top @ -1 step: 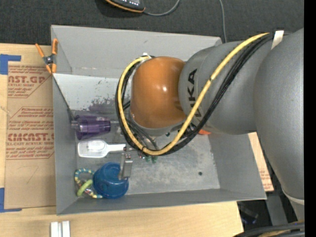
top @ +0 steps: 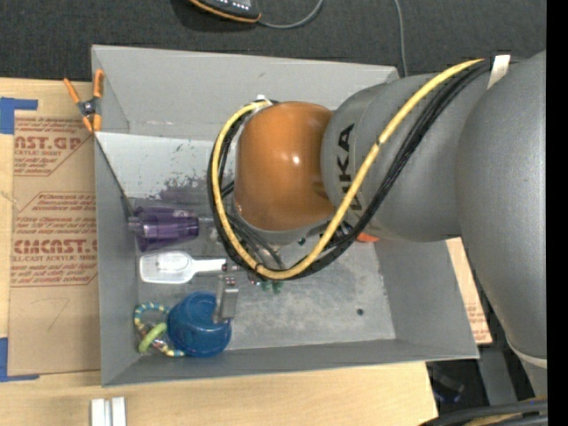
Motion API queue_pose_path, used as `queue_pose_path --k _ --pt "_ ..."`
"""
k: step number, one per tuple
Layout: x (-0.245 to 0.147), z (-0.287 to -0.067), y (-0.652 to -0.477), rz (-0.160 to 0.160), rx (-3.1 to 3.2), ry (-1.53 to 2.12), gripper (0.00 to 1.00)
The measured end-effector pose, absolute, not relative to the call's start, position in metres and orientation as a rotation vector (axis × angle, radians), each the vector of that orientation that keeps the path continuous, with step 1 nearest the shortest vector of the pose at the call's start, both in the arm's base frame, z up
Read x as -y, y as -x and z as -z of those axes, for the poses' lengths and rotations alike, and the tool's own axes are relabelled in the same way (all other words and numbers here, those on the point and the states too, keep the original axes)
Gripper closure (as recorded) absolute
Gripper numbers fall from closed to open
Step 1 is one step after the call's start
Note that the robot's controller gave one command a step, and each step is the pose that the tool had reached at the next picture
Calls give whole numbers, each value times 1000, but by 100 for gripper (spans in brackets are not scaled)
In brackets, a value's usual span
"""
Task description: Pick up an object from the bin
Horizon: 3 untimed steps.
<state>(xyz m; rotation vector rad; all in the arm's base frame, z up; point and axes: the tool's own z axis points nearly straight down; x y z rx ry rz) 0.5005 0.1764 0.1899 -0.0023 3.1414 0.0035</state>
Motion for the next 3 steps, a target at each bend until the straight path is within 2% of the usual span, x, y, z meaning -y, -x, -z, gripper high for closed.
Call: queue_pose_path --k 1,2,3 --pt "-109 -202 -511 -2 -3135 156 0" --pt "-130 -143 -484 -4 -3147 81 0" --pt "-121 -139 -481 2 -3134 184 0"
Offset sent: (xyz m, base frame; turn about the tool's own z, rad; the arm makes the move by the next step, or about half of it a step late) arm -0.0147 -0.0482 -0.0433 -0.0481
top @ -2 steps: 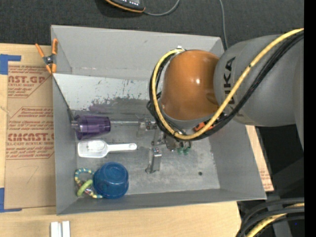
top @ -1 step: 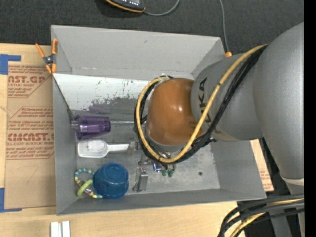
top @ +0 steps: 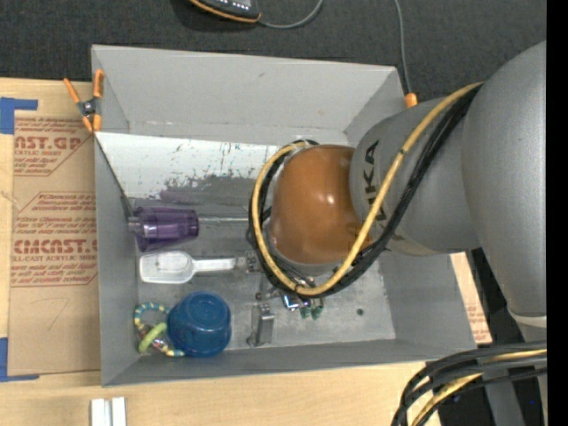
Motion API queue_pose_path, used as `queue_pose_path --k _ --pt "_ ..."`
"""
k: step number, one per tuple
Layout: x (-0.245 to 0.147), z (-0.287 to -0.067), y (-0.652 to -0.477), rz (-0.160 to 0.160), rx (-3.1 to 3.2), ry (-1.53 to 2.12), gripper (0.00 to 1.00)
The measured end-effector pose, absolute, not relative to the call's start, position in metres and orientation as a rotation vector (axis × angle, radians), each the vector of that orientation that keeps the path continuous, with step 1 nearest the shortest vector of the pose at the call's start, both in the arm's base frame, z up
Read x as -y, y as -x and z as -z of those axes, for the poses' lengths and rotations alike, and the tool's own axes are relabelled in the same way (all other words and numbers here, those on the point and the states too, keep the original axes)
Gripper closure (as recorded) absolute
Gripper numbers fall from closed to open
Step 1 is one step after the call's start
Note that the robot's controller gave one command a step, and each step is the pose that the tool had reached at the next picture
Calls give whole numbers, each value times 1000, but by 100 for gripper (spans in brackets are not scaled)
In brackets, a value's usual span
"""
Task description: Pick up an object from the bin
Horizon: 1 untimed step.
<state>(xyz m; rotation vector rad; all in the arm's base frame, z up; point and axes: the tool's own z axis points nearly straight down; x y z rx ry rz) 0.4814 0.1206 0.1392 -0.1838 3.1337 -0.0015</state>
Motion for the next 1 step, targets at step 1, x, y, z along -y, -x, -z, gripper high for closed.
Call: queue_pose_path --k 1 --pt "-146 -80 -480 -9 -3141 124 0"
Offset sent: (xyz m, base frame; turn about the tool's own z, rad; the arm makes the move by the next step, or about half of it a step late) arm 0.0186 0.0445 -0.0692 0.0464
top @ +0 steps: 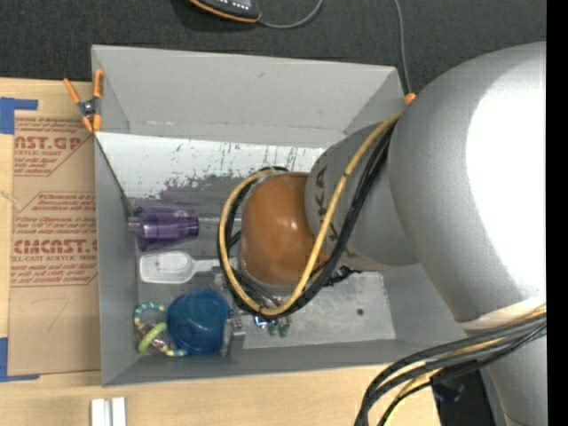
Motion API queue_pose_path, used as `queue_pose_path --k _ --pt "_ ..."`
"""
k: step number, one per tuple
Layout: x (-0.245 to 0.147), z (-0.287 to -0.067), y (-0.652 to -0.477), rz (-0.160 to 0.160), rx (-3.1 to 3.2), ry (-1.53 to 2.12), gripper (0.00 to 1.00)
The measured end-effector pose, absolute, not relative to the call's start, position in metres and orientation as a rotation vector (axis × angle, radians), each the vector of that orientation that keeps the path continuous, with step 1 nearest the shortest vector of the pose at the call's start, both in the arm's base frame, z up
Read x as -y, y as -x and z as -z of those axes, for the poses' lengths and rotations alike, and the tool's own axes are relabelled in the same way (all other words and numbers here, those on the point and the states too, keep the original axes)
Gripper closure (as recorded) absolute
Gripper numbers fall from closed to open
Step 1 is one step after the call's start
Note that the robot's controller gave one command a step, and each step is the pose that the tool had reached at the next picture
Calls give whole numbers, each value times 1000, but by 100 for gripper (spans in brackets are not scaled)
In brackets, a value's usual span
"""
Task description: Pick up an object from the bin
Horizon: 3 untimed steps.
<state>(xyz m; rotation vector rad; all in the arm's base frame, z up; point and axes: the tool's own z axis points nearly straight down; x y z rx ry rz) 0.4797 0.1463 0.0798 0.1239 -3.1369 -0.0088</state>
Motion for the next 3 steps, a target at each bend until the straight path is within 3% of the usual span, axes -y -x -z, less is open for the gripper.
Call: queue_pose_path --k 1,2,3 --pt "-167 -70 -501 2 3144 -114 0" --pt "-151 -71 -489 10 3145 -213 0" --pt "-170 -72 -495 6 3151 -118 100"
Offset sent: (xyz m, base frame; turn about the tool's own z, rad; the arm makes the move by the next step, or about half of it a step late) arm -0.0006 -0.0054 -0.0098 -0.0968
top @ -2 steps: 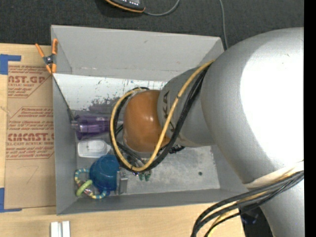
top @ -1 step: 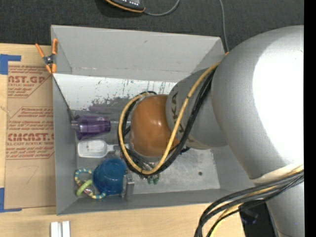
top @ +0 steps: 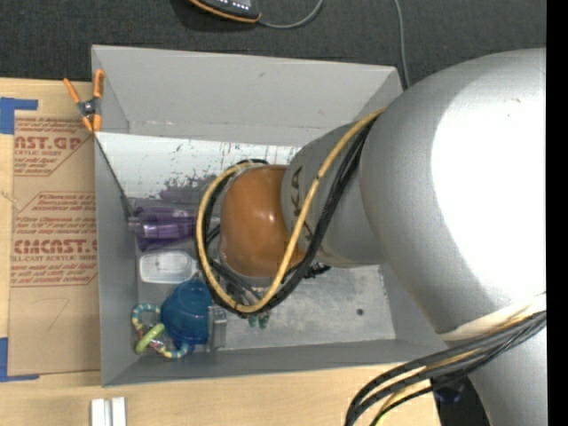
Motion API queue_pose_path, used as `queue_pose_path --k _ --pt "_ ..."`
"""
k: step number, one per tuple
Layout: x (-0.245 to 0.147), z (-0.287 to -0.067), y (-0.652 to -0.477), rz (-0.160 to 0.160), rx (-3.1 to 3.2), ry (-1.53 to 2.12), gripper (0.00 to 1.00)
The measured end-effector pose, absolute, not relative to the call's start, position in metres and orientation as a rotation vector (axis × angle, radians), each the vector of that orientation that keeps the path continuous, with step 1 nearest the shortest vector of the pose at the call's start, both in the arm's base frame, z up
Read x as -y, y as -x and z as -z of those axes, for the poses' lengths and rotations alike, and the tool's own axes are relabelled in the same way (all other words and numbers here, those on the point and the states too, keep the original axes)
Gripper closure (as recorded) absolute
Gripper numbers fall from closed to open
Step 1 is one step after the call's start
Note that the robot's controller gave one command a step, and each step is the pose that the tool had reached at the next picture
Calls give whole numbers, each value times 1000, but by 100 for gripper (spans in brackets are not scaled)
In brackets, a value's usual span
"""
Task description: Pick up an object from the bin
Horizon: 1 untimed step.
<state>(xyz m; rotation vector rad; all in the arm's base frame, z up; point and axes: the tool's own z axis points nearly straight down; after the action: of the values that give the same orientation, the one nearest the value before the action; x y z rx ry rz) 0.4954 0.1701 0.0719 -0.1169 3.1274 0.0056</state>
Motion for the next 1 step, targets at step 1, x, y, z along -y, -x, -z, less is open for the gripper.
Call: queue_pose_path --k 1 --pt "-170 -72 -495 -6 -3127 117 100"
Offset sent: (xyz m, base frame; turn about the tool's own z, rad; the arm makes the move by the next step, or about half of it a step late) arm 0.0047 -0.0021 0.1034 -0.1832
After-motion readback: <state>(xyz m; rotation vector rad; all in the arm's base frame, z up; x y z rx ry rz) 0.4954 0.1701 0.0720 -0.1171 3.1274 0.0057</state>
